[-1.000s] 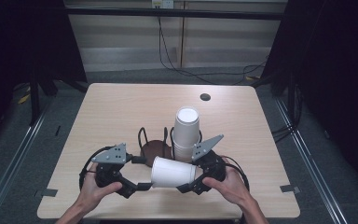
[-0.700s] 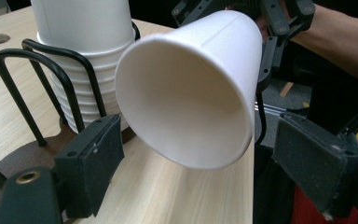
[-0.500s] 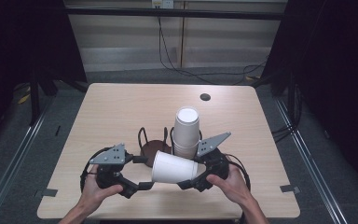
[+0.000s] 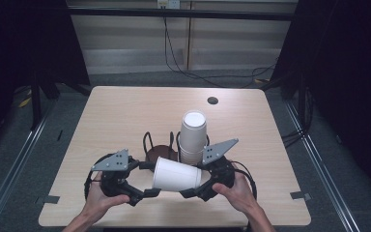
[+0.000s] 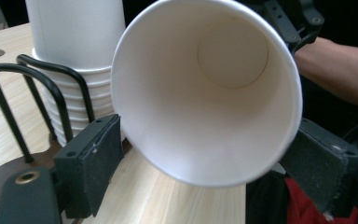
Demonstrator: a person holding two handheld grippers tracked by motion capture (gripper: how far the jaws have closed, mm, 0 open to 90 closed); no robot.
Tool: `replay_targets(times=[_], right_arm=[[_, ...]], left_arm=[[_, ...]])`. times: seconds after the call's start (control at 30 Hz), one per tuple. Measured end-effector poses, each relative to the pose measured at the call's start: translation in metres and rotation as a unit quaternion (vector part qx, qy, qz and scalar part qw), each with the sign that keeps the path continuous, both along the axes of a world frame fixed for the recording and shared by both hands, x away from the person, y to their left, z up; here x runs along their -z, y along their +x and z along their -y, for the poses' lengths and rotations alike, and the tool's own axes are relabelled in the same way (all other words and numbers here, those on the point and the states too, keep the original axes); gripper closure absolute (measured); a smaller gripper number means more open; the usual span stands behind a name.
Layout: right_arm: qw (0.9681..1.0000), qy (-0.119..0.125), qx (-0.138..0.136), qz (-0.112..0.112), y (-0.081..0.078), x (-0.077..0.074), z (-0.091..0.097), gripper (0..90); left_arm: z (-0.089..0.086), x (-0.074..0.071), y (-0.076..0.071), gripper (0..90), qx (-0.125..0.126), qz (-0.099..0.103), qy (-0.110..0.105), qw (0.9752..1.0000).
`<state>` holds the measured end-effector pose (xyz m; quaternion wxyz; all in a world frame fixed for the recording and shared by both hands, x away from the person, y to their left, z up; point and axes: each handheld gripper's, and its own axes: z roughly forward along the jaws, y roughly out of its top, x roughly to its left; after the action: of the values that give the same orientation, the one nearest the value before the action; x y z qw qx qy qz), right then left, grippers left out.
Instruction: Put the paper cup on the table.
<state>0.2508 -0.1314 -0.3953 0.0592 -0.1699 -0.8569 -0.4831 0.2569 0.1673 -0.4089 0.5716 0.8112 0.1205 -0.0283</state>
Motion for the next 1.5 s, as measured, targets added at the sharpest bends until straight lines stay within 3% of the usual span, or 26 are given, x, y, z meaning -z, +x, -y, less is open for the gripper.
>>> replay_targets(times=[0.23, 0.4, 0.53, 0.7, 0.77, 1.1, 1.5], right_arm=[[0.9999, -0.001, -0.009, -0.005, 0.000, 0.001, -0.003, 25.5], [0.9999, -0.002, -0.013, -0.005, -0.001, 0.002, -0.005, 25.5], [0.9998, -0.003, -0.019, -0.007, -0.001, 0.002, -0.006, 25.5], [0.9996, -0.005, -0.025, -0.008, -0.001, 0.004, -0.011, 25.5], [0.9996, -0.008, -0.025, -0.008, -0.002, 0.005, -0.013, 25.5], [0.9995, -0.007, -0.031, -0.010, -0.002, 0.006, -0.015, 25.6], [0.9990, -0.007, -0.044, -0.004, -0.001, 0.009, -0.012, 25.3]], left_arm=[[0.005, 0.004, -0.001, 10.6, -0.003, 0.002, -0.004, 1.0000], [0.009, 0.007, -0.001, 0.0, -0.017, -0.001, -0.009, 0.9998], [0.012, 0.009, -0.001, 0.0, -0.009, -0.016, -0.016, 0.9997], [0.013, 0.009, -0.002, 1.7, -0.003, -0.020, -0.022, 0.9996], [0.013, 0.009, -0.004, 2.7, -0.007, -0.011, -0.027, 0.9995], [0.015, 0.012, -0.002, 4.6, 0.011, -0.019, -0.027, 0.9994], [0.012, 0.004, -0.003, 12.4, 0.028, -0.018, -0.021, 0.9992]])
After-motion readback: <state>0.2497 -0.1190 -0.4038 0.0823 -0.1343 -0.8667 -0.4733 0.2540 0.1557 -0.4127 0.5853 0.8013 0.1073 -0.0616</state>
